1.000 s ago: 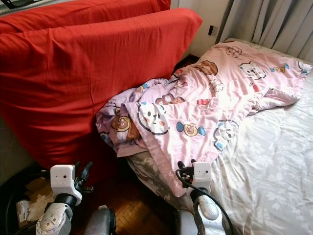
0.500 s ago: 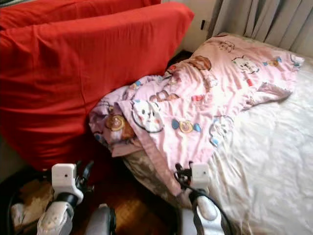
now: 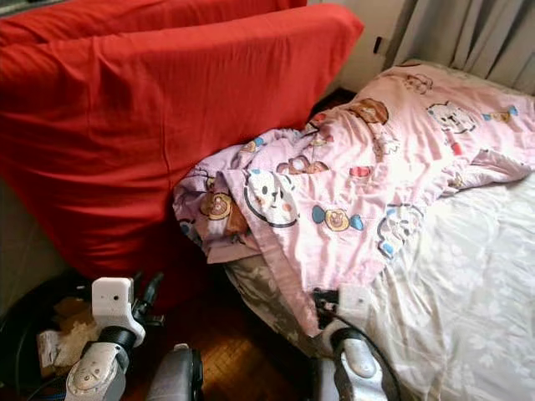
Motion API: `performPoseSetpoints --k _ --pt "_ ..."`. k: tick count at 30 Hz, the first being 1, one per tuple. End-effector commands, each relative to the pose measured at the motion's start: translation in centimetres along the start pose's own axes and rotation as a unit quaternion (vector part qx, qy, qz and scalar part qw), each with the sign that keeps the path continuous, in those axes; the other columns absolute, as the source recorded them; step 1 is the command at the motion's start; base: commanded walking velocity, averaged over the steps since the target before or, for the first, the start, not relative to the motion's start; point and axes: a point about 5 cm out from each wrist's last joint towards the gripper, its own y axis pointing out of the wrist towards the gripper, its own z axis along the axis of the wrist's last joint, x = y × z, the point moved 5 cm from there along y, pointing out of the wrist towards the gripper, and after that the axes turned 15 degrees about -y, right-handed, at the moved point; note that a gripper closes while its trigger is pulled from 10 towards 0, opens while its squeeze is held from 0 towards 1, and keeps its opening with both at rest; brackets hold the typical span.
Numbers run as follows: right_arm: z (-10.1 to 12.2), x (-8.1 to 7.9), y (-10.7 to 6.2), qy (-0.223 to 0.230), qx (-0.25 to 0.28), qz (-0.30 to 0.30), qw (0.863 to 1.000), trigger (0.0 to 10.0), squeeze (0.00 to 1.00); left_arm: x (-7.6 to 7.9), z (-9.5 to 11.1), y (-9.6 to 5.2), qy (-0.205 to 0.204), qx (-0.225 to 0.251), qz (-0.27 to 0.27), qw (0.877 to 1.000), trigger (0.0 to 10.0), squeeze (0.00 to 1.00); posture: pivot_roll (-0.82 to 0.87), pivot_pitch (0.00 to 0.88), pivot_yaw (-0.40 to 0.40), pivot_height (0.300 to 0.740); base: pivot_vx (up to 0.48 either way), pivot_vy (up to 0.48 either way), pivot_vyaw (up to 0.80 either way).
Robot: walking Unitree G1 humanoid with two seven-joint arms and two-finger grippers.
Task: Clean up the room
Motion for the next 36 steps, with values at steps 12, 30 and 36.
performPoseSetpoints --k 12,30,36 --pt "-2.4 -0.1 0.4 0.036 -0.090 -0.014 0.995 10.0 0.00 -0.2 -0.4 -0.3 -0.004 -0.015 0.003 1.000 10.0 0.00 0.13 0.195 0.000 0.621 0.000 0.000 0.00" --pt "-3.3 -0.6 -0.1 0.037 -0.094 -0.006 0.995 10.0 0.00 0.0 -0.2 -0.4 -0.007 -0.016 -0.001 1.000 10.0 0.00 0.14 0.216 0.004 0.621 0.126 0.000 0.00" --pt "-3.0 -0.9 0.0 0.046 -0.083 -0.004 0.995 10.0 0.00 0.1 -0.2 -0.3 -0.007 -0.017 -0.002 1.000 10.0 0.00 0.14 0.212 0.004 0.621 0.261 0.000 0.00"
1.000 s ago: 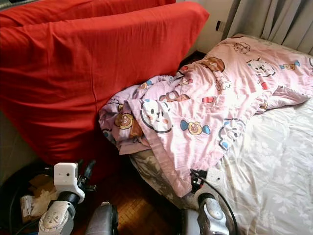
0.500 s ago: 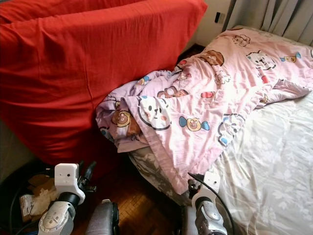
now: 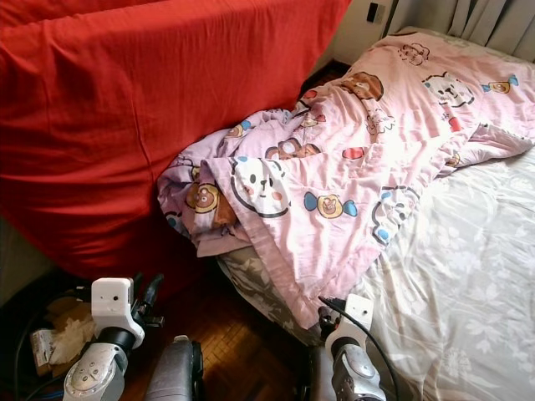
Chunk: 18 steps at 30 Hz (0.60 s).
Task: Clean up the room
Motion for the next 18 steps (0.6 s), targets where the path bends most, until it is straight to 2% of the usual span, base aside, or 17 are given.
performPoseSetpoints --k 1,18 --pt "-0.45 -0.25 -0.16 0.006 -0.002 0.004 1.000 10.0 0.00 -0.04 -0.34 -0.17 -0.007 -0.009 0.001 1.000 10.0 0.00 0.14 0.212 0.004 0.621 0.266 0.000 0.00" --pt "0.11 0.00 -0.23 0.022 0.023 0.004 0.999 10.0 0.00 0.01 -0.38 -0.31 -0.005 -0.009 -0.001 1.000 10.0 0.00 0.14 0.203 0.006 0.621 0.269 0.000 0.00"
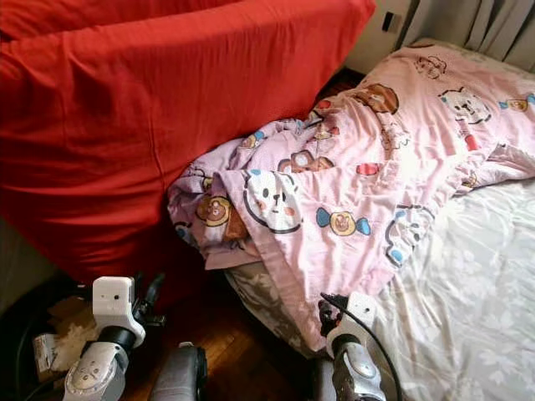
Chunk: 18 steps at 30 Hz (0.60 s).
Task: Clean up the room
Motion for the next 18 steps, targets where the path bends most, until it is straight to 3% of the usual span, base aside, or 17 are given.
performPoseSetpoints --k 1,13,18 --pt "-0.7 0.3 -0.3 0.009 -0.007 -0.006 1.000 10.0 0.00 -0.1 -0.3 -0.3 -0.005 -0.008 0.001 1.000 10.0 0.00 0.14 0.203 0.006 0.621 0.262 0.000 0.00" --pt "0.3 1.0 -0.1 0.026 0.010 -0.033 0.999 10.0 0.00 -0.1 -0.4 -0.3 -0.005 -0.010 0.002 1.000 10.0 0.00 0.14 0.204 0.005 0.621 0.293 0.000 0.00" --pt "0.5 2.2 -0.1 0.048 0.010 -0.064 0.997 10.0 0.00 -0.1 -0.4 -0.4 -0.005 -0.010 0.002 1.000 10.0 0.00 0.14 0.206 0.006 0.621 0.314 0.000 0.00"
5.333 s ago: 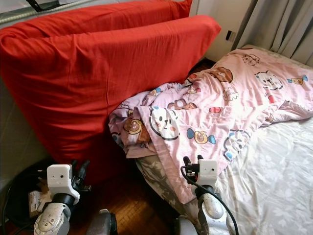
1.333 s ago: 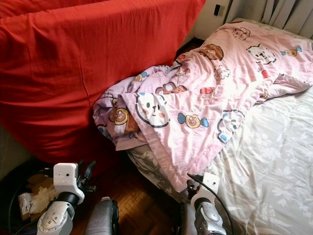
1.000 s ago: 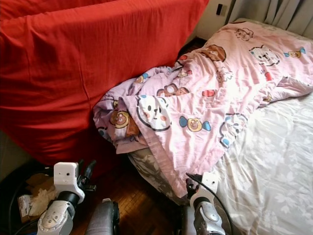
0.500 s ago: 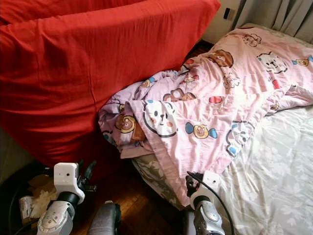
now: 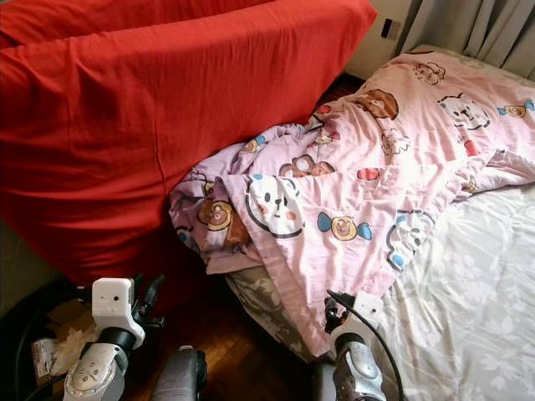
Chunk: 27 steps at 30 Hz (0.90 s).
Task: Clean up the room
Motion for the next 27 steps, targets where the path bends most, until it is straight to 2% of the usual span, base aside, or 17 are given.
performPoseSetpoints --k 1,3,6,12,18,27 --pt "-0.1 0.8 0.0 0.015 -0.003 -0.019 1.000 10.0 0.00 0.0 -0.4 -0.3 -0.006 -0.009 0.001 1.000 10.0 0.00 0.14 0.206 0.006 0.621 0.319 0.000 0.00" --pt "-0.4 2.1 -0.1 0.040 -0.015 -0.053 0.998 10.0 0.00 -0.1 -0.3 -0.4 -0.005 -0.009 0.002 1.000 10.0 0.00 0.14 0.212 0.007 0.621 0.315 0.000 0.00" --pt "-0.7 2.9 -0.2 0.050 -0.025 -0.067 0.996 10.0 0.00 -0.2 -0.3 -0.5 -0.004 -0.009 0.003 1.000 10.0 0.00 0.15 0.218 0.010 0.621 0.315 0.000 0.00" --pt "-1.9 2.9 -0.4 0.068 -0.053 -0.062 0.994 10.0 0.00 -0.4 -0.3 -0.8 -0.001 -0.011 0.003 1.000 10.0 0.00 0.15 0.227 0.016 0.621 0.311 0.000 0.00" --pt "-2.4 4.2 -0.6 0.117 -0.068 -0.094 0.986 10.0 0.00 -0.5 -0.2 -1.1 0.004 -0.013 0.003 1.000 10.0 0.00 0.17 0.242 0.029 0.621 0.000 0.000 0.00" --pt "-2.9 5.2 -0.9 0.152 -0.078 -0.114 0.979 10.0 0.00 -1.5 0.1 -2.2 0.017 -0.021 0.010 1.000 10.0 0.00 0.20 0.266 0.054 0.621 0.000 0.000 0.00"
